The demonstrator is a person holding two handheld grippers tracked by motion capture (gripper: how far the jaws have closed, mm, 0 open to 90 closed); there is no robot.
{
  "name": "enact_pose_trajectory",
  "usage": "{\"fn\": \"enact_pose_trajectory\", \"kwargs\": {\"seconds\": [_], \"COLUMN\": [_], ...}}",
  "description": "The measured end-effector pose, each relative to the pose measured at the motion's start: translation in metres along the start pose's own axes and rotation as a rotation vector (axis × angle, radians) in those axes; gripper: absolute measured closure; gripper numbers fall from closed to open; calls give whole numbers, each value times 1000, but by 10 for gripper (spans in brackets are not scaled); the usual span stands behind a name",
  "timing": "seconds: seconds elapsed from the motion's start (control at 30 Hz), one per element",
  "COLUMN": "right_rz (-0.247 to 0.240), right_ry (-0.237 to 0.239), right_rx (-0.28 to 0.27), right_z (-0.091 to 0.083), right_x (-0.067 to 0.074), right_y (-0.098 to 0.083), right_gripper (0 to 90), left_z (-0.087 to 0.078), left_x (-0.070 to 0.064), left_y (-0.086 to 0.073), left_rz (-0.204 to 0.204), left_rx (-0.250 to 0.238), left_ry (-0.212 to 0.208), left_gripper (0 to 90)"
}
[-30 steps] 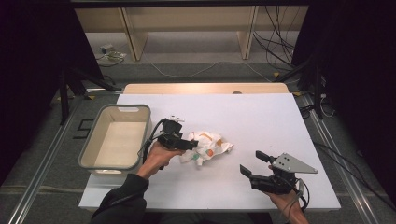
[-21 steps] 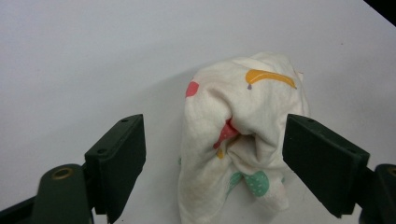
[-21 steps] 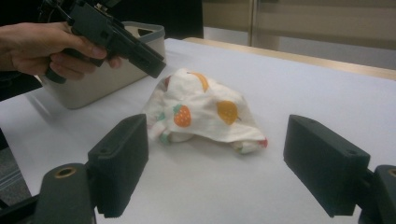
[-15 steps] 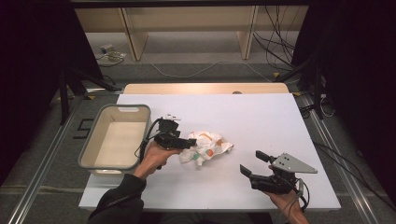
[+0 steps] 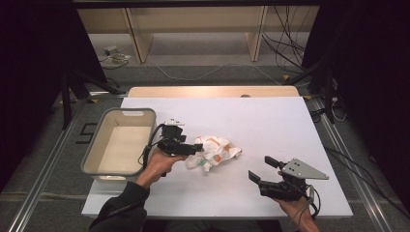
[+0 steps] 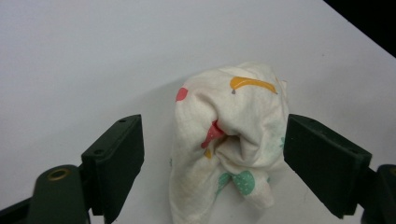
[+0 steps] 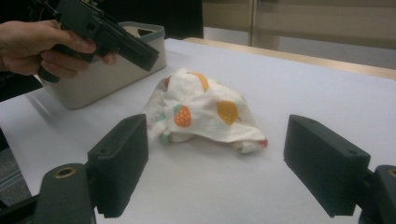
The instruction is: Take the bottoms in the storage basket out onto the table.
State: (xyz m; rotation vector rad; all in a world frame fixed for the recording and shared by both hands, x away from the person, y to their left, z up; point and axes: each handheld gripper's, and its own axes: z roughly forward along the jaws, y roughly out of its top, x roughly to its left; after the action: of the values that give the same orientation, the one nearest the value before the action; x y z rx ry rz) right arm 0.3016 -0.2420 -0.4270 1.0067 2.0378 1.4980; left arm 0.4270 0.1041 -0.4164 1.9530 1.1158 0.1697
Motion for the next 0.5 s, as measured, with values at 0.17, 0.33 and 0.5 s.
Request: {"fn": "enact_pose_trajectory", "kwargs": {"seconds": [0.17,0.33,0.5], "right_rz": [0,0,1], "right_ry": [2,2,4], "right_rx": [-1,1,1], "right_z": [0,0,0], "right_x": [0,1,1], "right_y": [0,0,0], "right_gripper": [227,227,227], "left_z": [-5,-10,-16], "left_x": [-1,-1,-2], "left_y": [-4,-8,-11], "left_rz": [10,14,17], "left_rx": [-23,-45,-74], "left_ry": [-6,-18,-28], "left_gripper": [194,190,191]}}
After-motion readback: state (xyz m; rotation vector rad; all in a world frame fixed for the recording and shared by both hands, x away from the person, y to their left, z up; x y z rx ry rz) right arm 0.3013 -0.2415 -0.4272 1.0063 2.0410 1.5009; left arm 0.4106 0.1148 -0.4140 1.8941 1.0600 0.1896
